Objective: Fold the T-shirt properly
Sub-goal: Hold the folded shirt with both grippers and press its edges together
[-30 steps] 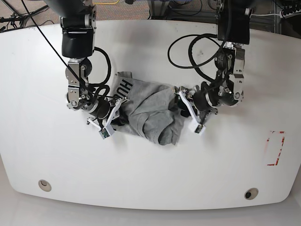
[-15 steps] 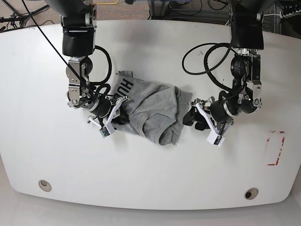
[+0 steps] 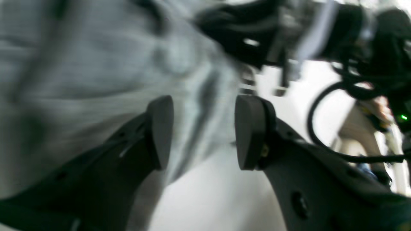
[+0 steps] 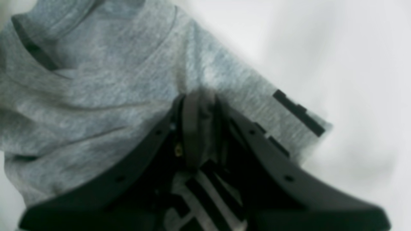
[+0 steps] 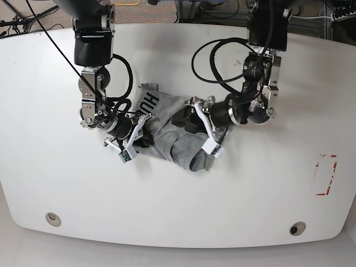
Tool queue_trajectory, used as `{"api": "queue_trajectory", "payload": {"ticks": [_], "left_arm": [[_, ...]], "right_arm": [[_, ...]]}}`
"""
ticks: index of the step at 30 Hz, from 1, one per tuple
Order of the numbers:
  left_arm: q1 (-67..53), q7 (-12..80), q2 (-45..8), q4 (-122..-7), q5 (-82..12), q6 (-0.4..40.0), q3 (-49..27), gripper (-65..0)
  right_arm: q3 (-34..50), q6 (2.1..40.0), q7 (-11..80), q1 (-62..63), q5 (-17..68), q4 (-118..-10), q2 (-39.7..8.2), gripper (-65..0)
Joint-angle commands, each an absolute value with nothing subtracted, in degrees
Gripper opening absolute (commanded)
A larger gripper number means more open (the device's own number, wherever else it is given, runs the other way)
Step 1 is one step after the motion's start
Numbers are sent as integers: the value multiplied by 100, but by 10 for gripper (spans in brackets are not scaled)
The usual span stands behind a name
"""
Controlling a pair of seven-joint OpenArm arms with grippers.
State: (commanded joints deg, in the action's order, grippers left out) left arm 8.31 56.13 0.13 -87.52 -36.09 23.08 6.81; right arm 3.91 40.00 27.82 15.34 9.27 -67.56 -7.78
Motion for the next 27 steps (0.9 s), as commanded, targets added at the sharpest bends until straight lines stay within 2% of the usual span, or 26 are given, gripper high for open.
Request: {"api": "queue_trajectory", "payload": {"ticks": [15, 24, 27], "left_arm": [[558, 5631, -391, -9253, -3530, 2290, 637, -372], [567, 5640, -602, -9560, -3547, 1657, 409, -365], [567, 5631, -602, -9499, -3521, 1657, 374, -315]], "right_arm": [[391, 4000, 2791, 1534, 927, -6756, -778, -563], [391, 4000, 2791, 1534, 927, -6756, -769, -563], [391, 4000, 2791, 1534, 927, -6756, -769, -563]]}}
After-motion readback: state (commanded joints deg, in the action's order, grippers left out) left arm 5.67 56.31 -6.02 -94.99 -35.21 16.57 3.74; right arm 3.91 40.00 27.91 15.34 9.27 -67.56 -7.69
